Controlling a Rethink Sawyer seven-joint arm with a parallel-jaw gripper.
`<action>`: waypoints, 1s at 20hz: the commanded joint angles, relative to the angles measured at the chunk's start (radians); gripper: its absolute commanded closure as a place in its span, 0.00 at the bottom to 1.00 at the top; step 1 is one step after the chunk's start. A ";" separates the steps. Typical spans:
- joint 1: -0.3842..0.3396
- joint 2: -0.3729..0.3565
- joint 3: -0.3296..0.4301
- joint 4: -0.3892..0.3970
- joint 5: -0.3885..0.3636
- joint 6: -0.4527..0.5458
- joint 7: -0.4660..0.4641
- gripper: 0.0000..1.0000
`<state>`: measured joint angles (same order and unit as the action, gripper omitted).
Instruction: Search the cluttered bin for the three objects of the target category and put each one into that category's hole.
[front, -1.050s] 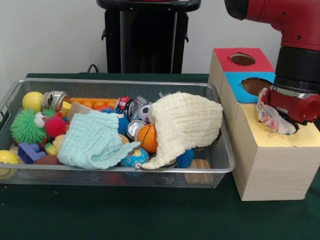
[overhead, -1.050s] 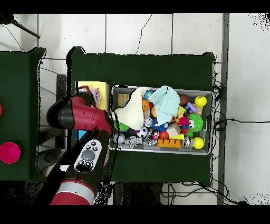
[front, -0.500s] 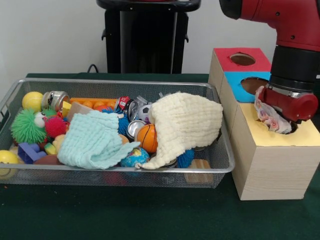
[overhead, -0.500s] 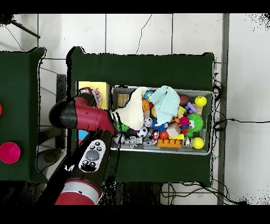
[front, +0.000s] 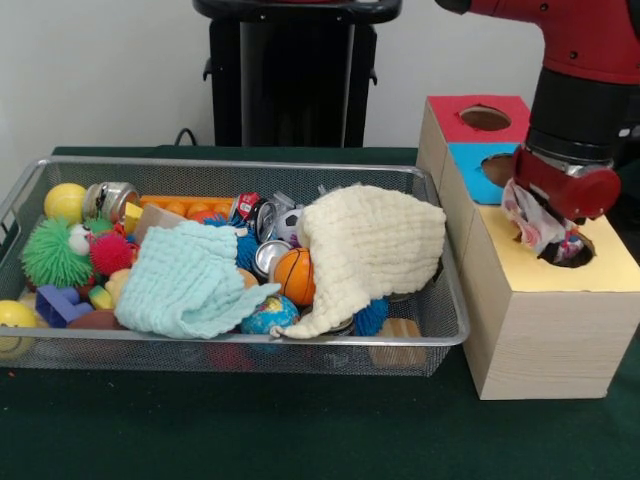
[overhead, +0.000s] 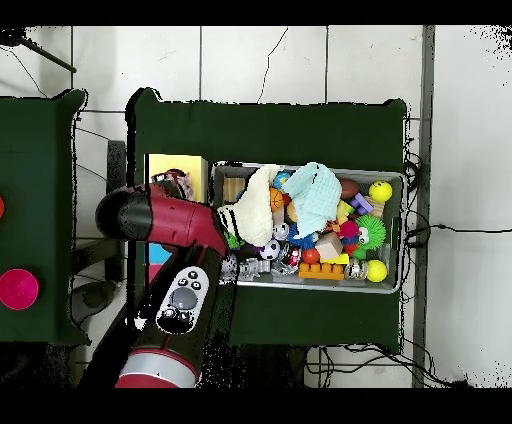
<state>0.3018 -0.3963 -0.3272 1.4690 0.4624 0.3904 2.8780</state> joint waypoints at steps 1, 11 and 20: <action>-0.121 -0.100 0.073 0.122 -0.110 0.282 -0.110 1.00; -0.181 -0.169 0.082 0.026 -0.168 0.463 -0.117 1.00; -0.211 -0.187 0.113 -0.055 -0.220 0.531 -0.094 1.00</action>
<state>0.1342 -0.5773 -0.3105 1.4506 0.3094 0.7831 2.8780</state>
